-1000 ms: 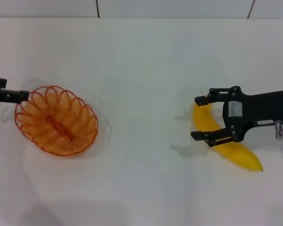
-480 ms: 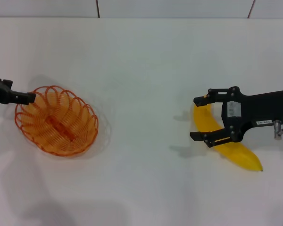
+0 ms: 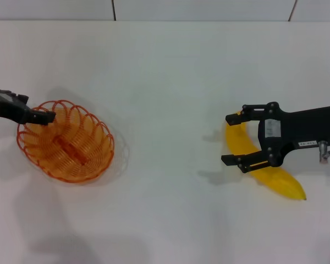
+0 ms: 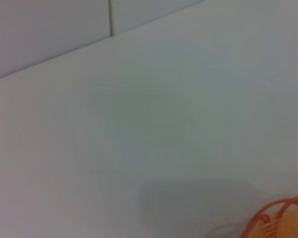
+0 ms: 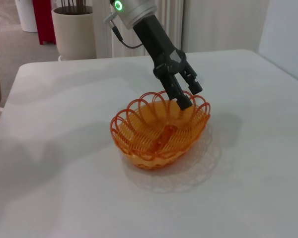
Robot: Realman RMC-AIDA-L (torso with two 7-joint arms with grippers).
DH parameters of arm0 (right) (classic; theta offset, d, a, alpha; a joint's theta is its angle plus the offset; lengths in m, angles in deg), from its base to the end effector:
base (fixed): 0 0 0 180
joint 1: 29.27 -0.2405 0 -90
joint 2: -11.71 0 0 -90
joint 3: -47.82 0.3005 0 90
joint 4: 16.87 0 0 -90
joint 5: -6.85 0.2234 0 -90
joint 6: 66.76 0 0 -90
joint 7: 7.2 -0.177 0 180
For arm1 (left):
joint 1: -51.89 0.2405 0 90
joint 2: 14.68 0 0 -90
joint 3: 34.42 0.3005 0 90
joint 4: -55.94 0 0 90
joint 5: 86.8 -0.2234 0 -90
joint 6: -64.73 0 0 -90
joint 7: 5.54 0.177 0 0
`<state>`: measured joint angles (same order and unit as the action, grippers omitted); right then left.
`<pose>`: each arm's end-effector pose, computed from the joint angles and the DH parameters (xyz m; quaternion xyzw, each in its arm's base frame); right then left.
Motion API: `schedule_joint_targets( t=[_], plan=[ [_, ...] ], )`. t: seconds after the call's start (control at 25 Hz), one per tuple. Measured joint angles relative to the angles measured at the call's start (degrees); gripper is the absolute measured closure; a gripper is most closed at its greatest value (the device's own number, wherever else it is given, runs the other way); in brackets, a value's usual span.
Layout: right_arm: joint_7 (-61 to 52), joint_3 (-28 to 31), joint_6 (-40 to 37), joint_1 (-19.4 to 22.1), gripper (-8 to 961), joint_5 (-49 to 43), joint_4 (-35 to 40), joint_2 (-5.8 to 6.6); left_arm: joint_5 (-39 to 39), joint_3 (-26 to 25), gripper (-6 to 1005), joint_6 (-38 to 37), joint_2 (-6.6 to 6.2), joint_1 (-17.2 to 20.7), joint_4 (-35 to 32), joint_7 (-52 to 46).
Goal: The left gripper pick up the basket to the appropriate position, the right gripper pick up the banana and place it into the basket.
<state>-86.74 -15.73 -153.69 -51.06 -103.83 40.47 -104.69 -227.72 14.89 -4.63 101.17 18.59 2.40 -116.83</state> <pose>0.2856 0.3501 -0.0402 -0.9854 0.0706 0.1128 0.1062 -0.3379 0.4426 0.0091 -0.9031 -0.3196 0.0374 0.2843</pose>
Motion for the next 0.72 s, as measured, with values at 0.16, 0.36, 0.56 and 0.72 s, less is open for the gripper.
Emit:
schedule_joint_targets(
  t=[0.16, 0.36, 0.56, 0.72],
  plan=[
    [0.0, 0.0, 0.0, -0.4, 62, -0.1, -0.6, 0.04, -0.5, 0.1, 108, 0.5, 0.42, -0.4, 0.5, 0.2],
    [0.0, 0.0, 0.0, -0.4, 62, -0.7, -0.7, -0.03, -0.3, 0.1, 118, 1.2, 0.42, -1.1, 2.3, 0.3],
    [0.0, 0.0, 0.0, -0.4, 62, -0.7, -0.7, -0.05, -0.4, 0.1, 142, 2.0, 0.47, -1.2, 3.1, 0.3],
    [0.0, 0.0, 0.0, -0.4, 62, -0.7, -0.7, -0.06, -0.4, 0.1, 160, 2.1, 0.47, -1.2, 3.1, 0.3]
  ],
)
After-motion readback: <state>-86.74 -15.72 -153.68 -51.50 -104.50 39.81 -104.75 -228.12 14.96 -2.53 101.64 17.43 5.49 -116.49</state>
